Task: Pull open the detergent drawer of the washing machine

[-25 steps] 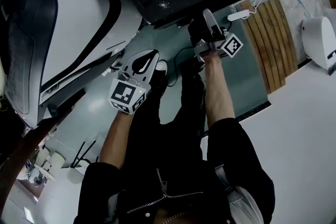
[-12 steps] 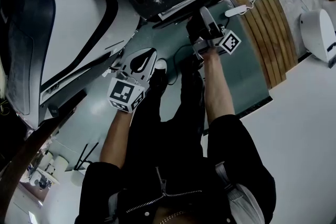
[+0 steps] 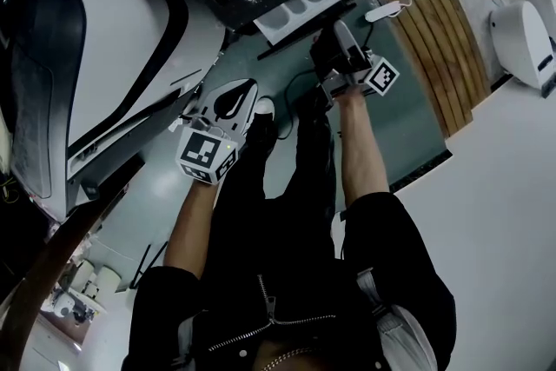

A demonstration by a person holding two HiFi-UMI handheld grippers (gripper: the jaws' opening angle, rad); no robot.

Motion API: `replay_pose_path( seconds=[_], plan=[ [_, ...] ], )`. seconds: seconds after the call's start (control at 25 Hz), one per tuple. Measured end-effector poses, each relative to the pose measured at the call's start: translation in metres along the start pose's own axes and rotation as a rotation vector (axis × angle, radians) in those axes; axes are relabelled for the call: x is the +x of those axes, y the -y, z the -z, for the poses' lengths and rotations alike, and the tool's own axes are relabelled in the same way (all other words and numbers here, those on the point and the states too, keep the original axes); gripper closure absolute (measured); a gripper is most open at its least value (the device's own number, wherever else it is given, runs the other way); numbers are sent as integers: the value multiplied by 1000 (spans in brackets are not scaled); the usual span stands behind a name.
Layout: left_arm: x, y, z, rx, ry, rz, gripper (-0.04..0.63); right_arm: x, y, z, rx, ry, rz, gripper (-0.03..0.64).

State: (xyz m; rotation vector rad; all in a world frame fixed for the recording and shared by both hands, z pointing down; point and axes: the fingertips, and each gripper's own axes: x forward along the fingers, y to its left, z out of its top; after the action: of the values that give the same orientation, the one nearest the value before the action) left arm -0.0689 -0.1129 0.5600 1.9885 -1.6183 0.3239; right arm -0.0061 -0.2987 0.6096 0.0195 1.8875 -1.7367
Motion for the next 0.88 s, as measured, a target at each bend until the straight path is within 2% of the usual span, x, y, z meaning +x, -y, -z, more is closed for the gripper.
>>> replay_pose_path(
  seconds=[0.44, 0.88],
  plan=[
    [6, 13, -3, 35, -20, 59, 574, -33, -16, 0, -5, 28, 3, 348],
    [1, 18, -8, 65, -28, 84, 574, -73, -35, 0, -9, 64, 17, 347]
  ],
)
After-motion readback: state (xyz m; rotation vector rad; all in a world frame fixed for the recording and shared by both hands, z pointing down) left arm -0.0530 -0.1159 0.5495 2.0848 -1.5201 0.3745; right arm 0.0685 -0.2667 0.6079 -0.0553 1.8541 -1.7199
